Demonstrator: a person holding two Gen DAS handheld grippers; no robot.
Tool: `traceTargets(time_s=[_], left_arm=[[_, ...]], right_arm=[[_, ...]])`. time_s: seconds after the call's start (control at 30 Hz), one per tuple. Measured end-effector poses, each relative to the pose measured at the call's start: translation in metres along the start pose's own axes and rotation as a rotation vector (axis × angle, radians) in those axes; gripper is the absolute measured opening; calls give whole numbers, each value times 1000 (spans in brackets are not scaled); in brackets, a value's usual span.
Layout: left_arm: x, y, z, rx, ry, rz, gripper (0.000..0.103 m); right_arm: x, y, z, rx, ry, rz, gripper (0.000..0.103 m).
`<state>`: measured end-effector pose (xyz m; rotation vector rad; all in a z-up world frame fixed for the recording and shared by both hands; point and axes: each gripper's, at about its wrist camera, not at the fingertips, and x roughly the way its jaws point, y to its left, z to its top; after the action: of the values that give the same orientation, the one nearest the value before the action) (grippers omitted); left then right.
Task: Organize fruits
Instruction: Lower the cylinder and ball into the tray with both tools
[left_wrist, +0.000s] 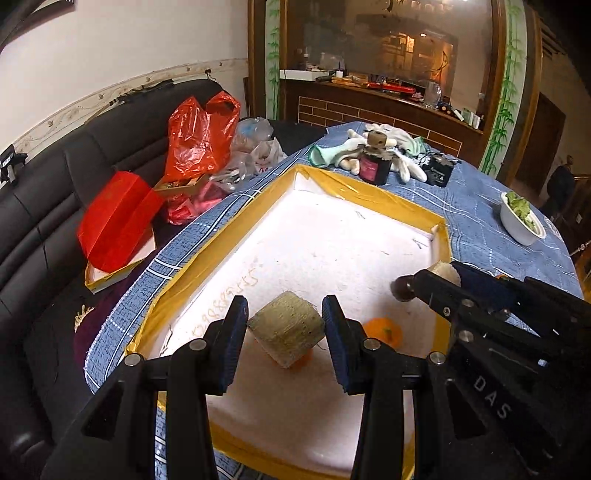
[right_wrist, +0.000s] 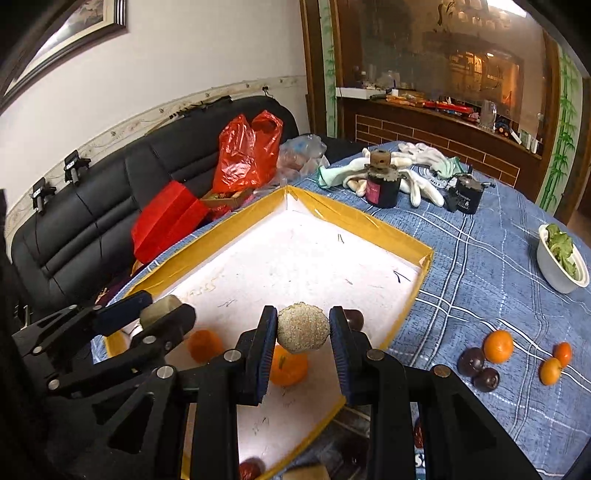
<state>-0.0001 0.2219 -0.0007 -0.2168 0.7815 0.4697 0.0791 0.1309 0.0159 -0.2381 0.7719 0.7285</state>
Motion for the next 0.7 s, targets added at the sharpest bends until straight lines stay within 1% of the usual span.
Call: traceTargets(time_s=[0.13,0.3,0.5,0.7], left_arm=[[8,5,1,-9,22,7,40],[9,7,1,-9,20,23,40],[5,4,2,5,-20,65,40],[4,3,3,13,-43,85,40]], right_arm=[[11,-4,2,6,16,-8,29],[19,-7,4,9,25,-17,29],[27,-9,5,10,36,-28,29],[34,-8,7,7,48,-37,29]])
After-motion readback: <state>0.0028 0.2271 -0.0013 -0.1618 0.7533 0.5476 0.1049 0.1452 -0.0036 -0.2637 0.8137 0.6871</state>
